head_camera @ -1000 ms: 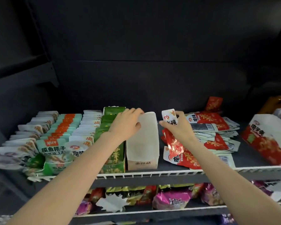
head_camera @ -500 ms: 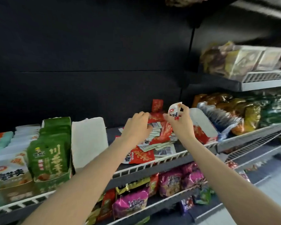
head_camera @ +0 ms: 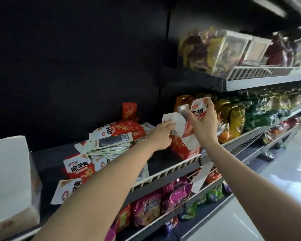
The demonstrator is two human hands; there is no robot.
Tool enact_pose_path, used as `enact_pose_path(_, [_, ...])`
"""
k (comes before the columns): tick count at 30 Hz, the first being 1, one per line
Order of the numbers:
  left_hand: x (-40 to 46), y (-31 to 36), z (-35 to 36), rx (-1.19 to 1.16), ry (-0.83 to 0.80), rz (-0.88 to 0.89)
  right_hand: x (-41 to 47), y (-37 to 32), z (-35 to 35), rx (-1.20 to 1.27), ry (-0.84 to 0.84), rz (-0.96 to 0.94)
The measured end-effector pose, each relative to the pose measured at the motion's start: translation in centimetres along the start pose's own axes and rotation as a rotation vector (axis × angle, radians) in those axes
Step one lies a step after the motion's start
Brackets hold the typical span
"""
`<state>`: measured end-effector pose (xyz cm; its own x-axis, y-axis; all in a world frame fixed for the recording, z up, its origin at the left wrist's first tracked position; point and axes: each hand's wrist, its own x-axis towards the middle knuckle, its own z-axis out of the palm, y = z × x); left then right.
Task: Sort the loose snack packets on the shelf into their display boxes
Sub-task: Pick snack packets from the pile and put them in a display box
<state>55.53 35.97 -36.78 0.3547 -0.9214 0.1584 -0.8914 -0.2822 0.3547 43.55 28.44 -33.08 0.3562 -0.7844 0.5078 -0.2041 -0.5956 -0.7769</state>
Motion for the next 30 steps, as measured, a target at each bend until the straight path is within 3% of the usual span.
enact_pose_path(9, [1.7,0.0,1.4,-0.057,0.039,-0.019,2.3,4.2,0.7,-0.151,-0.240,0.026])
enact_pose_path(16, [1.6,2.2,-0.6,0.048,-0.082,-0.160,4.7,3.6,-1.3,-0.438,-0.764,0.074])
enact_pose_path(21, [1.5,3.9,-1.6,0.002,-0.237,-0.298,6.2,2.7,-1.9,-0.679,-0.787,-0.123])
enact_pose_path(25, [1.4,5.3,-1.8,-0.138,-0.265,-0.383,6.9,1.8,-2.5,-0.820,-0.774,-0.325])
enact_pose_path(30, [1.9,7.3,-2.3,-0.530,-0.057,-0.585,8.1,1.3,-3.6,-0.975,-0.942,-0.424])
